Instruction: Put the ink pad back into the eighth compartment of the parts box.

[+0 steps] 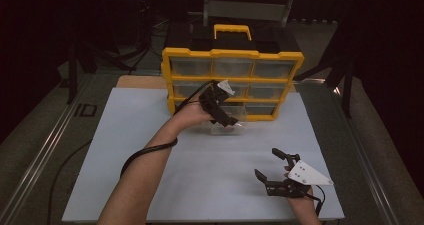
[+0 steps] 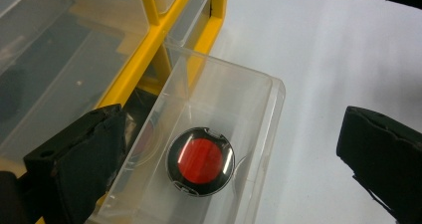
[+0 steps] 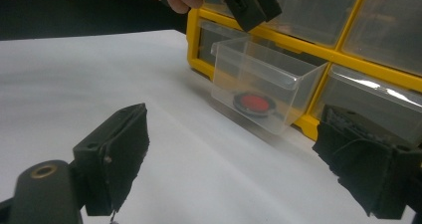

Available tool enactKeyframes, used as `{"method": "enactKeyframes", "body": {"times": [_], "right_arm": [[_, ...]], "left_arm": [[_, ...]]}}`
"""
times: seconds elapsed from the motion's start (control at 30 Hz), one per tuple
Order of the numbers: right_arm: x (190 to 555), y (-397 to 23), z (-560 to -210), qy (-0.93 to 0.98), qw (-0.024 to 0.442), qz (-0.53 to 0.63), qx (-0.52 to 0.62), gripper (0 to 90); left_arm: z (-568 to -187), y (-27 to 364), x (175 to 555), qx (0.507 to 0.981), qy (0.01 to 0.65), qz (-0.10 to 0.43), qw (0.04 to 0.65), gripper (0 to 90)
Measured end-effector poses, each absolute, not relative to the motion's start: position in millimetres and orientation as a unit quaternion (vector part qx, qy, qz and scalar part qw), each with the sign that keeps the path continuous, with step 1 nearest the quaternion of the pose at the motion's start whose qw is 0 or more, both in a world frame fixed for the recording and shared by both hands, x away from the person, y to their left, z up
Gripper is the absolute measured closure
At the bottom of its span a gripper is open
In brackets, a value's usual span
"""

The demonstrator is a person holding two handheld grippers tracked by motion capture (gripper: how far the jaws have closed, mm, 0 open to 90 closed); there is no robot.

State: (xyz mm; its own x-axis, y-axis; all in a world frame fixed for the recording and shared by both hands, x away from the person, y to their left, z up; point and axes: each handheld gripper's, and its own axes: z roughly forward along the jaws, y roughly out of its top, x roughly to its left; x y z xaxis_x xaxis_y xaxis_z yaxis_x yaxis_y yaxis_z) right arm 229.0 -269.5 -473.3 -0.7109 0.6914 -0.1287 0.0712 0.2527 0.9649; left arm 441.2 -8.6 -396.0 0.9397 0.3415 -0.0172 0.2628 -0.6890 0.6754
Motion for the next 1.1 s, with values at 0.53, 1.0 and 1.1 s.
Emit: {"method": "enactKeyframes", "body": {"times": [0.53, 1.0, 1.1], "right_arm": [[228, -270, -472, 0.739, 0.282, 0.554, 0.260, 12.9], [227, -265, -472, 0.741, 0.281, 0.552, 0.259, 12.9], [227, -265, -472, 0.742, 0.282, 0.551, 0.258, 12.9]], "left_arm": [[-389, 14, 412, 0.913, 0.158, 0.051, 0.372, 0.1], [-391, 35, 386, 0.910, 0.156, 0.052, 0.380, 0.1], [-390, 42, 379, 0.908, 0.157, 0.052, 0.386, 0.1]]}}
